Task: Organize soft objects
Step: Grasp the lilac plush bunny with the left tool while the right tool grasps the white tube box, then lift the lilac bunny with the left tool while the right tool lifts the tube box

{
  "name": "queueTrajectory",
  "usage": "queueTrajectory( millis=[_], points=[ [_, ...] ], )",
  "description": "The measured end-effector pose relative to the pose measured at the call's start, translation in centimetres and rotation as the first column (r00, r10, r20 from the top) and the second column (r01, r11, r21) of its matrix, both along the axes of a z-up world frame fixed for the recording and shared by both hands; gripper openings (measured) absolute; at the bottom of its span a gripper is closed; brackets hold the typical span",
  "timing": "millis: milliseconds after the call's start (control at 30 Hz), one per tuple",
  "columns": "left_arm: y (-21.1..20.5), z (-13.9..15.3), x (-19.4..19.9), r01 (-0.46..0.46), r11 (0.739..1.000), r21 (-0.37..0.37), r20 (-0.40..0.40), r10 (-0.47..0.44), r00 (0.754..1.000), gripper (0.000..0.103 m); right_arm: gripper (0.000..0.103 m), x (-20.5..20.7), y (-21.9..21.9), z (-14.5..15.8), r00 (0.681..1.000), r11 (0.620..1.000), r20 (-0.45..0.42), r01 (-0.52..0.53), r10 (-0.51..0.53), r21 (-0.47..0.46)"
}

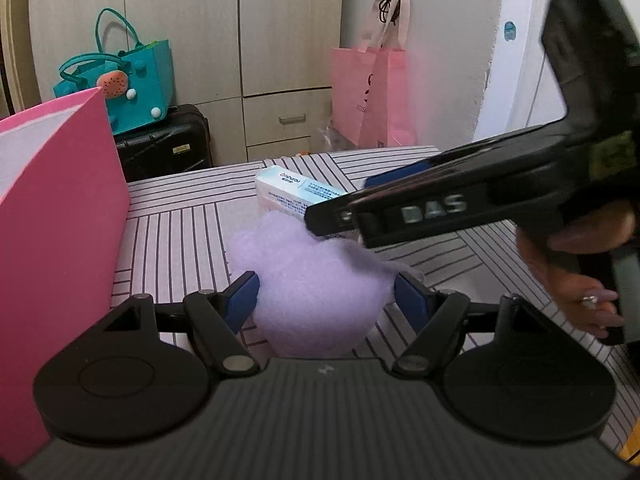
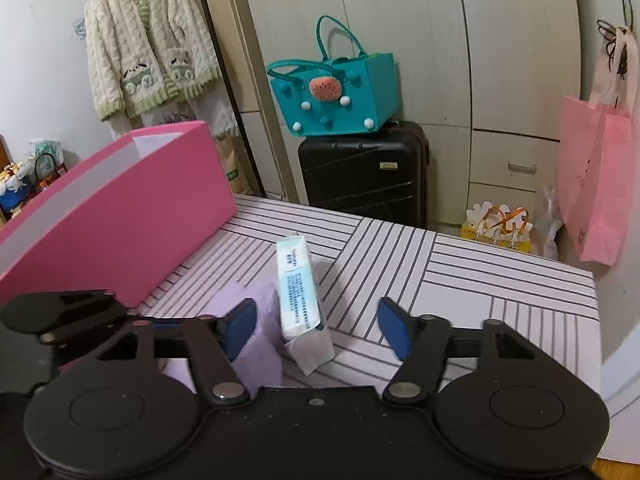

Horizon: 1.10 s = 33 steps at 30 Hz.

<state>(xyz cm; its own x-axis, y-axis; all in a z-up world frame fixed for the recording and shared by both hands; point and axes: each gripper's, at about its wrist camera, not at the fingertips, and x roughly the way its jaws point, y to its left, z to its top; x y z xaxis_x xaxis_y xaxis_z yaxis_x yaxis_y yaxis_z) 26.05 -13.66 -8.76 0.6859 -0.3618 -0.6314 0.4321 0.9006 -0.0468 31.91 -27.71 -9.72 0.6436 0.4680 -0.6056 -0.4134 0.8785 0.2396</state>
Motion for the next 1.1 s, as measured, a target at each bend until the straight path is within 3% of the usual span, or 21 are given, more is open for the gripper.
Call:
queueTrajectory(
  millis=[100,133,167,267,800,1100],
  points=[
    [0.0,0.0,-0.1,-0.009,1.000,-0.009,0.014,0.009,1.000,0.065,0.042,0.7,0.1,-0.6,1.000,1.000,-0.018,-0.010,0.011,0.019],
    [0.1,0.1,-0.1,-0.009,1.000,-0.010,0.020,0.009,1.000,0.061,0.025,0.7,0.2,-0.7,1.000,1.000,-0.022,-0.018,0.018,0.023],
    [0.2,0.1,0.0,-0.006,1.000,-0.009,0.020,0.006,1.000,0.059,0.023,0.7,0.2,-0.7,0.999,0.999,-0.025,-0.028,0.029,0.021],
    [0.2,0.3,-0.1,0.003,1.000,0.001,0.031,-0.003,1.000,0.053,0.023,0.4,0.2,-0.5,1.000,1.000,-0.023,-0.019,0.019,0.020],
    [2.0,2.0,-2.6,-0.017,0.998,-0.059,0.038,0.019,0.999,0.053,0.023,-4.0,-2.4,0.9,0.993,0.992,-0.055,0.111,-0.108,0.052],
    [3.5,3.3,-4.5,0.031,0.996,-0.087,0.000,-0.031,1.000,0.053,0.023,-8.0,-1.5,1.5,0.993,0.995,-0.062,0.097,-0.099,-0.028]
  ],
)
